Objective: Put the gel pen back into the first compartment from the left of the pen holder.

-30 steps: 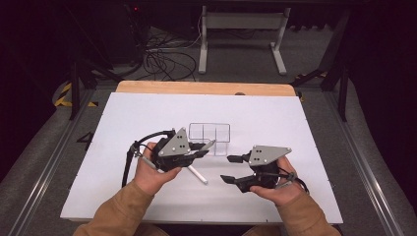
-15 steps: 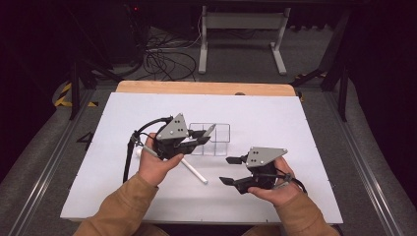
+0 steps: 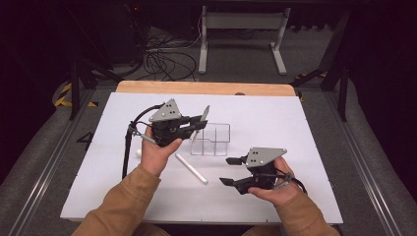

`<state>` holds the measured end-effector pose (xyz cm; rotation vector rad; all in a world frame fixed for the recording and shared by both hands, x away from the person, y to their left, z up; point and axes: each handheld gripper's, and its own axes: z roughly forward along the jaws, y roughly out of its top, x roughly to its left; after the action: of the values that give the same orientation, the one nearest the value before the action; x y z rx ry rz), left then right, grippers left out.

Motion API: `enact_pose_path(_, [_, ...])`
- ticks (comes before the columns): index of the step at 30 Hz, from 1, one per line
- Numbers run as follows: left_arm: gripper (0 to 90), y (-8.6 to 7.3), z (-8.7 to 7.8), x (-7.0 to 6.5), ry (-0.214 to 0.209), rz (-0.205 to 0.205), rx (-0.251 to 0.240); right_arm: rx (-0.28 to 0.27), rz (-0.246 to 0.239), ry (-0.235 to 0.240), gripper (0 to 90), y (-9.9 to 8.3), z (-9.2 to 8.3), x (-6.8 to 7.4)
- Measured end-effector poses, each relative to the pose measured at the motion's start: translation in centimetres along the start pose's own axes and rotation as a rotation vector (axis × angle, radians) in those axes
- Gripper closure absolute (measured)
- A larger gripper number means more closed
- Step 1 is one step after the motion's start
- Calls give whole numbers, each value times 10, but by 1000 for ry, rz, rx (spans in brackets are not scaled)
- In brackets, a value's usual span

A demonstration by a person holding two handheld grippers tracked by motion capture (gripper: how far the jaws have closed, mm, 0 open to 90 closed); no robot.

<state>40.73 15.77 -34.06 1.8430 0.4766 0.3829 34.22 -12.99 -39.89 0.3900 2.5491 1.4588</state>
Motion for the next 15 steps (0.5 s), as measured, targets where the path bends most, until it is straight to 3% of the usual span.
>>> enact_pose_path(8, [783, -4, 7, 14, 58, -12, -31, 5, -2, 4, 364, 0, 0, 0])
enact_pose_path(15, [783, -9, 14, 26, 59, -57, -34, 7, 2, 12, 362, -1, 1, 0])
